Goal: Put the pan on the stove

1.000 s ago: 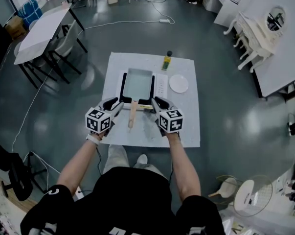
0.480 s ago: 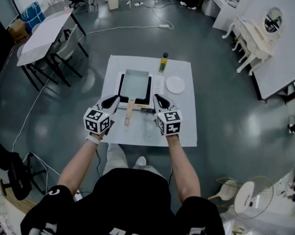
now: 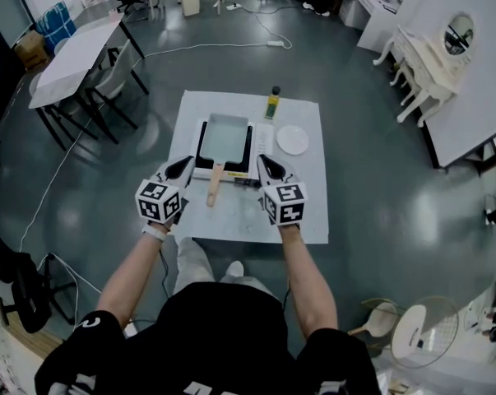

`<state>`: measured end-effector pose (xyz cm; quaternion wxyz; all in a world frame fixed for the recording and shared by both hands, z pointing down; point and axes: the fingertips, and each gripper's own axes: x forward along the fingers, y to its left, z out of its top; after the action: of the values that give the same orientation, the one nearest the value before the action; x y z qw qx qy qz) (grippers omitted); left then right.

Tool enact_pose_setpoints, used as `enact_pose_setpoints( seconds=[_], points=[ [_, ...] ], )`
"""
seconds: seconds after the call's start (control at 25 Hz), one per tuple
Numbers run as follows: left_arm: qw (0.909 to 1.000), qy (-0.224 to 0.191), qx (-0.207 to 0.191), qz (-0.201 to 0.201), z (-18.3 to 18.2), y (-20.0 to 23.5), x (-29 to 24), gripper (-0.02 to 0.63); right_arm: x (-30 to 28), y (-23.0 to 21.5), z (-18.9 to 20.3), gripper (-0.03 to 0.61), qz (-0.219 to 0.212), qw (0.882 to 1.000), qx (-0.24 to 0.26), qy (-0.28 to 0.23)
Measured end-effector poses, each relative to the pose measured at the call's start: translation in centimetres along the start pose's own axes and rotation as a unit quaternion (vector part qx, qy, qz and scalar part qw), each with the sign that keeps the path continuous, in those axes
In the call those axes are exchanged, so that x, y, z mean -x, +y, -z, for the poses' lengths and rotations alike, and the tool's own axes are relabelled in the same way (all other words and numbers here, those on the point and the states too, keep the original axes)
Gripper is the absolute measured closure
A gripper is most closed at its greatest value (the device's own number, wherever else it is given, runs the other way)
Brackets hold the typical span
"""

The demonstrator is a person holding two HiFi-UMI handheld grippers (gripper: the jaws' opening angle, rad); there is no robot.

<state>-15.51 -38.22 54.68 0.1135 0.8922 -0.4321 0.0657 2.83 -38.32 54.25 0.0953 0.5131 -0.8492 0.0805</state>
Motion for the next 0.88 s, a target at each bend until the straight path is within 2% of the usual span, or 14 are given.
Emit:
enact_pose_setpoints(
  seconds=[0.88],
  points=[
    [0.9998,-0.004,0.007,-0.017,0.1,0.3,1.1,0.614,-0.1,0.5,0.4,0.581,-0.012,1.000,0.010,0.011]
  ],
)
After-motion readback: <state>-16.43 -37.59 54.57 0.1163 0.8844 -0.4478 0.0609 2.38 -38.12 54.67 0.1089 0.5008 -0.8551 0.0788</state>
